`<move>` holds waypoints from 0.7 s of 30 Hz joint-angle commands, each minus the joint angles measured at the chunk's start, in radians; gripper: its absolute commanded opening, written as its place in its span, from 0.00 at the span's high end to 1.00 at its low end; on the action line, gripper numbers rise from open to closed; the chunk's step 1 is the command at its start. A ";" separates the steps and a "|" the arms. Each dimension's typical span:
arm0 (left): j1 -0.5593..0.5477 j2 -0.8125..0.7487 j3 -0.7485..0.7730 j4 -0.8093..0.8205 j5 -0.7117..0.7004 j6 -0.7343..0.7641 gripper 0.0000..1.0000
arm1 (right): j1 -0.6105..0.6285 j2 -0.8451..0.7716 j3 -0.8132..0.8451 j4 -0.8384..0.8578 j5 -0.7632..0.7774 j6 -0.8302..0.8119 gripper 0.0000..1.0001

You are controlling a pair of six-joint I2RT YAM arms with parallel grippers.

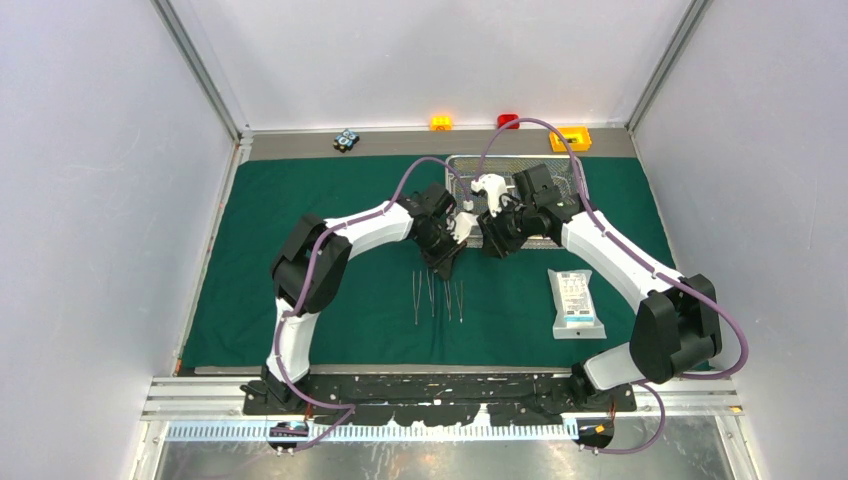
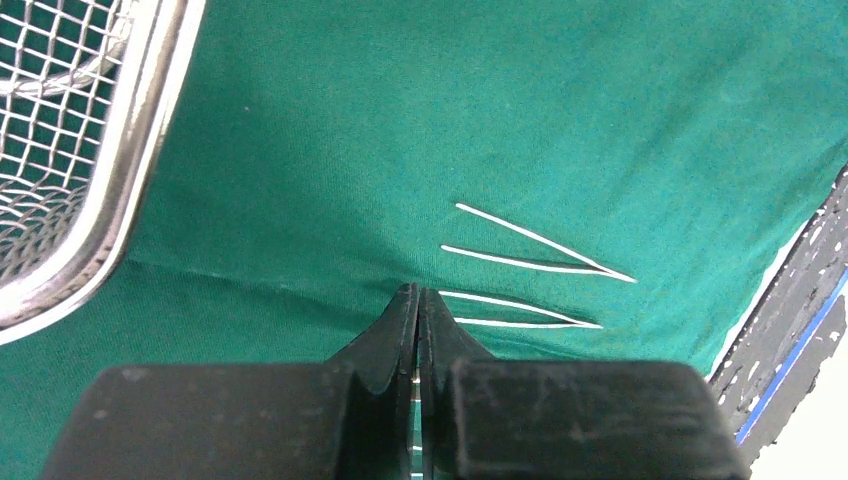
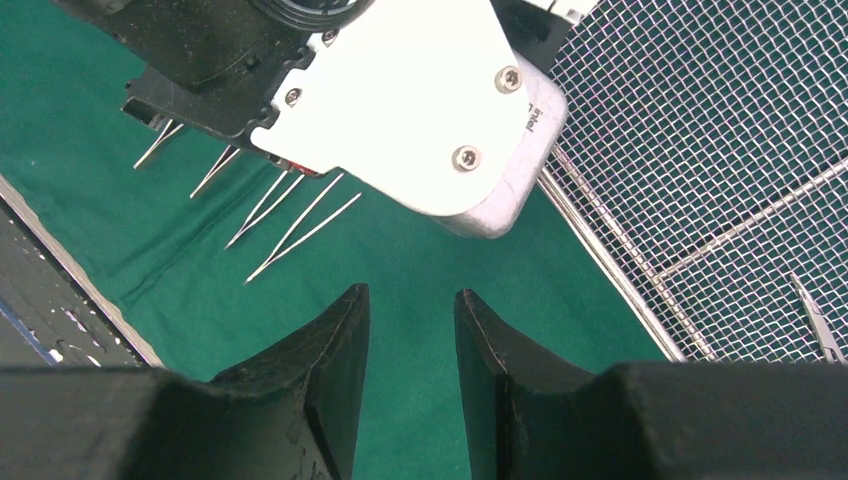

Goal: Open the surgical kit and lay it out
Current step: Place the medical item in the surgical kit.

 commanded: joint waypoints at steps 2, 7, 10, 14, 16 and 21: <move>-0.004 0.009 0.043 -0.021 0.063 0.063 1.00 | -0.003 -0.007 -0.006 0.028 0.003 -0.013 0.58; -0.004 0.027 0.062 -0.045 0.086 0.115 1.00 | -0.003 -0.007 -0.008 0.028 0.003 -0.014 0.58; -0.004 0.038 0.082 -0.071 0.093 0.139 1.00 | -0.003 -0.006 -0.008 0.028 0.003 -0.014 0.58; -0.004 0.039 0.094 -0.080 0.089 0.154 1.00 | -0.003 -0.005 -0.008 0.028 0.003 -0.015 0.58; -0.004 0.037 0.098 -0.082 0.090 0.159 1.00 | -0.003 -0.004 -0.009 0.028 0.001 -0.016 0.58; -0.004 0.031 0.105 -0.094 0.087 0.166 1.00 | -0.003 0.001 -0.008 0.028 0.000 -0.017 0.59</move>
